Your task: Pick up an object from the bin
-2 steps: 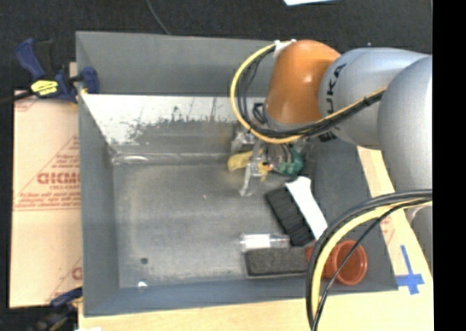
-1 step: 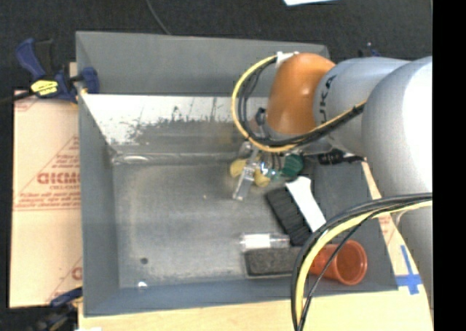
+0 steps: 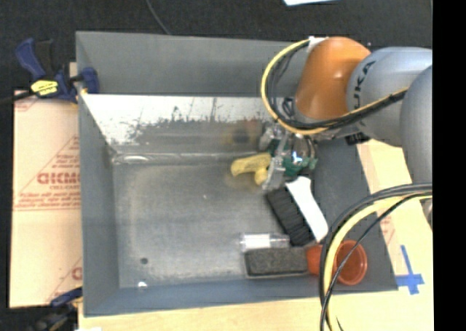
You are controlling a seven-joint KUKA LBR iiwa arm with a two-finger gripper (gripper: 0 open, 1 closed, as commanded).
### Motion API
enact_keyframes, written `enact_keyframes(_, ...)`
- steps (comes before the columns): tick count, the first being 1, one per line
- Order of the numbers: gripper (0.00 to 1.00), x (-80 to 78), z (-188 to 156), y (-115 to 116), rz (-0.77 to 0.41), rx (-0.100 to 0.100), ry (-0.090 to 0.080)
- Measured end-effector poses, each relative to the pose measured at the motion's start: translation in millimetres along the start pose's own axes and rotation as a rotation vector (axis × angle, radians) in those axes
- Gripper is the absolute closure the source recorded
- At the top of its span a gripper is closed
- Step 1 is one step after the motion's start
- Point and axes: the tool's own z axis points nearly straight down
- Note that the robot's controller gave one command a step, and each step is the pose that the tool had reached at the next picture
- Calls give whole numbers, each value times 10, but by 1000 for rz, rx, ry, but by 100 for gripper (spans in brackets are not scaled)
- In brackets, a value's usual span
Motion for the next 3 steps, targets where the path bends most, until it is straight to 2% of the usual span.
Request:
enact_keyframes(1, 0, 43, 272, 198, 309, 0, 11)
enact_keyframes(2, 100, 36, 290, 10, 210, -10, -8)
enact_keyframes(3, 100, 37, 287, 9, 210, -10, -8)
